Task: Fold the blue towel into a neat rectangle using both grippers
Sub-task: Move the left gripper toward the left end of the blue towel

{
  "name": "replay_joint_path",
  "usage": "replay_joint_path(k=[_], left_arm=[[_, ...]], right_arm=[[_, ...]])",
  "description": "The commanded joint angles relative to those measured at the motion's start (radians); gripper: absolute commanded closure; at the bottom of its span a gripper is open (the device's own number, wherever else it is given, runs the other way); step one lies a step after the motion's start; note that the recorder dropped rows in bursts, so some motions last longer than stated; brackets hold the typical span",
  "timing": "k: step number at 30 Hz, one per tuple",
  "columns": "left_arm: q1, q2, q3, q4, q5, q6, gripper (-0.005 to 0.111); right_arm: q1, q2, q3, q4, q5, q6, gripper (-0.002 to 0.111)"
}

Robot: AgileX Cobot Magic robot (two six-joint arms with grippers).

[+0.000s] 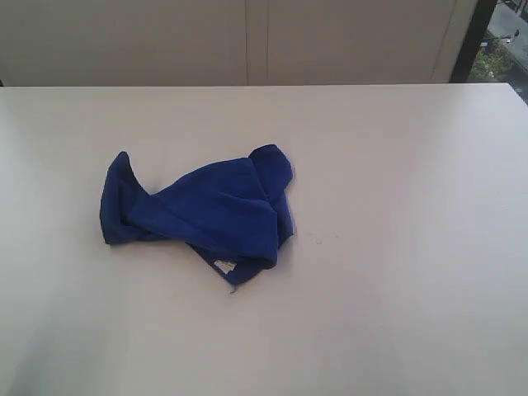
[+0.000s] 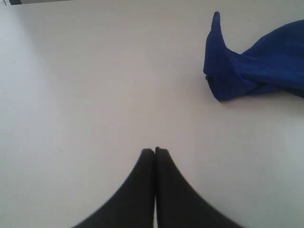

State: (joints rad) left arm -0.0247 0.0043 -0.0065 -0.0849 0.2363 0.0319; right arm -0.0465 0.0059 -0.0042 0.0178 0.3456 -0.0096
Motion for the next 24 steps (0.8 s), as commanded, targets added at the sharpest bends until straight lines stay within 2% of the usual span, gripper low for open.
replay_joint_path(k=[1,12,17,24], left_arm=[[0.001,-0.004,0.007,-0.003,-0.005,-0.005,0.107],[0.001,-0.004,0.007,-0.003,-0.019,-0.007,0.107],[0.001,-0.004,0.007,-0.007,-0.111,-0.007,0.107],[0.001,-0.004,0.007,-0.009,-0.365,-0.007,0.107]], right_arm=[[0.005,-0.006,0.004,-0.003,-0.004,0.003,0.108],[0.005,-0.006,0.004,-0.003,-0.004,0.003,0.108],[0.005,-0.006,0.004,-0.003,-0.004,0.003,0.108],[0.005,-0.006,0.004,-0.003,-0.004,0.003,0.108]])
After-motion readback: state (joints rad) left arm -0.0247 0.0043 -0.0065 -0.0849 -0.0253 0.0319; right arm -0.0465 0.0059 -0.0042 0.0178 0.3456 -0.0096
